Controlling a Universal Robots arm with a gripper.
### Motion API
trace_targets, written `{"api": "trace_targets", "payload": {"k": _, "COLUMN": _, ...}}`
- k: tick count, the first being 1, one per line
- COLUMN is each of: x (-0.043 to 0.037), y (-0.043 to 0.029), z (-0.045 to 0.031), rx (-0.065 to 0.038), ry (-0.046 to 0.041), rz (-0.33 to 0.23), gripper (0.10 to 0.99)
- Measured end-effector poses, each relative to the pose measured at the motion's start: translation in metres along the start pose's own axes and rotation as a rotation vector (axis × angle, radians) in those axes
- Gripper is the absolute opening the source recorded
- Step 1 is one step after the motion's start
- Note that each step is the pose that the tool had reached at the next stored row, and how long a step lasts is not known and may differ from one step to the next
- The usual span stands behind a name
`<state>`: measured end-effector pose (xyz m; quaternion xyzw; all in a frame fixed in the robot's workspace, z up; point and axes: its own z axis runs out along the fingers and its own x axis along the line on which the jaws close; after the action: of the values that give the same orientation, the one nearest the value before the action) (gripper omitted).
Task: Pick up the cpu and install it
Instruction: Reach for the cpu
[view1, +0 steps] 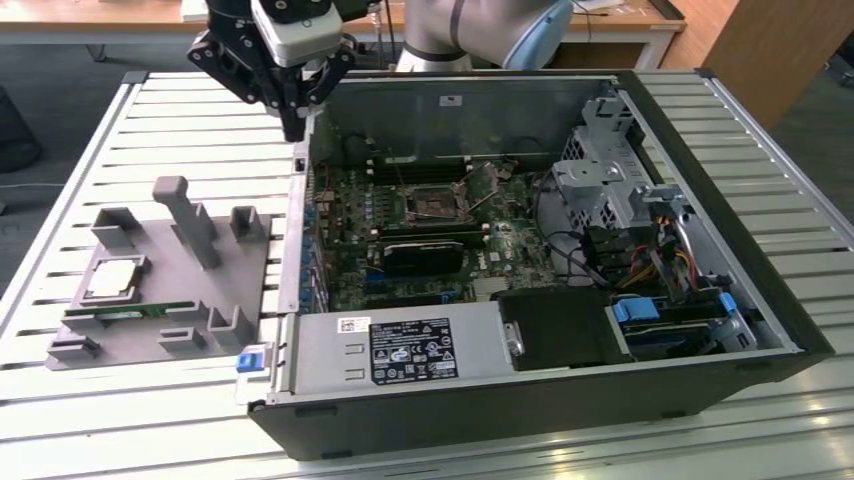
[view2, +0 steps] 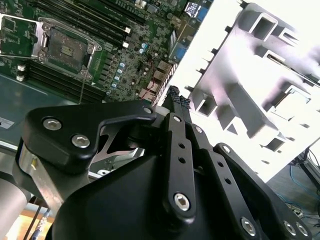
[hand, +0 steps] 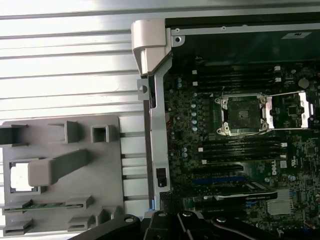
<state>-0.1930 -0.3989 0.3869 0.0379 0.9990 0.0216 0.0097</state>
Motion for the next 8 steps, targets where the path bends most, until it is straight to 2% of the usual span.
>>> {"api": "trace_targets", "payload": {"k": 8, "x": 0.0045, "y": -0.0004, "z": 0.0005, "rx": 0.0, "ry": 0.0012, "rz": 0.0, "gripper": 0.106}}
